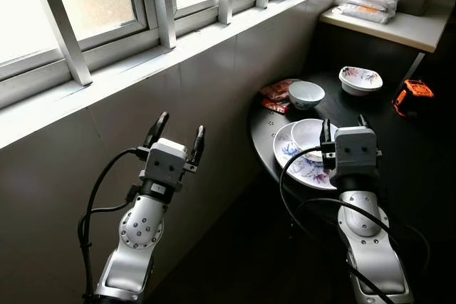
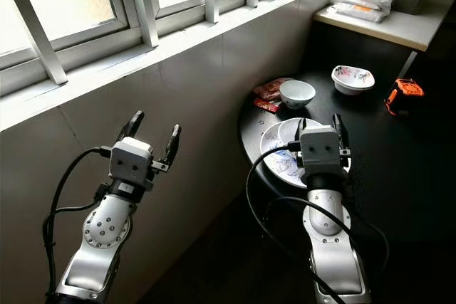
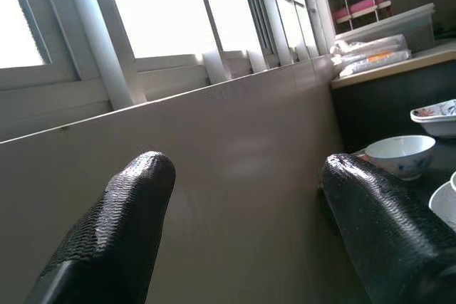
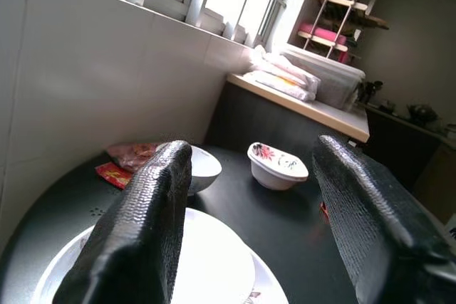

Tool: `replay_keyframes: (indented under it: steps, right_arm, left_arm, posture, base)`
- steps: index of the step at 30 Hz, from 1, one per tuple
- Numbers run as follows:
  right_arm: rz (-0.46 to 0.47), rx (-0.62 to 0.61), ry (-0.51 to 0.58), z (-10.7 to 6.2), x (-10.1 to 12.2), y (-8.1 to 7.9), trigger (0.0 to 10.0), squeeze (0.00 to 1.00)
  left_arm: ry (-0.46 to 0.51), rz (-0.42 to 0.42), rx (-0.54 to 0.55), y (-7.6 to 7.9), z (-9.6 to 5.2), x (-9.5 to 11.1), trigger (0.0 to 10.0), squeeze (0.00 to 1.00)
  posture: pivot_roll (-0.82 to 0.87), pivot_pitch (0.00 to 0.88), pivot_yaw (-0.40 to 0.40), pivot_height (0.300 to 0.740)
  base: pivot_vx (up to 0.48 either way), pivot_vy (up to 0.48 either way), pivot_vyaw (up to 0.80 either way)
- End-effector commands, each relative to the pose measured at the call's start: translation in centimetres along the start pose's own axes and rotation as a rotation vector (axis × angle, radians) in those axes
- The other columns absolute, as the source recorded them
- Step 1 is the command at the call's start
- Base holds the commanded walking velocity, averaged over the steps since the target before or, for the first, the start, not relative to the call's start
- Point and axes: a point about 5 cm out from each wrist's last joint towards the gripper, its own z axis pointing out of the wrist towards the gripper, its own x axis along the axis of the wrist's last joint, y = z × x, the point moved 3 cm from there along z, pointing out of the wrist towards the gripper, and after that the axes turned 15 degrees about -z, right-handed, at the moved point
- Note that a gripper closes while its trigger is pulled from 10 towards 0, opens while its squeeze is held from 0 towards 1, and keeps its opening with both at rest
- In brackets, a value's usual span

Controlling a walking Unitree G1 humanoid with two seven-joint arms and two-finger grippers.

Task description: Kitchen organization

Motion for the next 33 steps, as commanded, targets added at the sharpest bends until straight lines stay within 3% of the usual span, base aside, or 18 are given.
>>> replay_keyframes:
  steps: [1, 10, 19, 27, 33]
  right_arm:
    - [-0.009, -0.004, -0.011, 0.2, -0.2, 0.2, 10.0, 0.00]
    - [-0.016, 0.015, -0.011, 0.3, -0.4, -0.1, 10.0, 0.00]
    - [0.020, 0.072, -0.021, 0.5, -0.6, -1.0, 10.0, 0.00]
    - [0.132, 0.235, -0.127, 1.5, -2.2, -3.0, 10.0, 0.00]
    - [0.117, 0.366, -0.096, 2.7, -2.3, -3.9, 10.0, 0.00]
  left_arm:
    - [0.004, -0.001, -0.010, 0.3, 0.2, 0.2, 10.0, 0.00]
    - [-0.001, 0.002, -0.007, 0.4, 0.1, 0.1, 10.0, 0.00]
    - [0.003, -0.006, 0.004, 0.3, 0.1, 0.0, 10.0, 0.00]
    - [-0.009, 0.002, 0.010, 0.2, 0.1, -0.2, 10.0, 0.00]
    - [-0.012, 0.003, 0.012, 0.3, 0.1, -0.2, 10.0, 0.00]
  posture:
    - [0.07, 0.000, -0.037, 0.740]
    - [0.07, 0.000, -0.038, 0.740]
    - [0.07, 0.000, -0.042, 0.740]
    - [0.08, 0.000, -0.043, 0.740]
    - [0.08, 0.000, -0.044, 0.740]
  base:
    - [0.000, -0.390, 0.00]
    - [0.000, -0.480, 0.00]
    - [0.000, 0.000, 0.00]
    - [0.000, 0.000, 0.00]
    - [0.000, 0.000, 0.00]
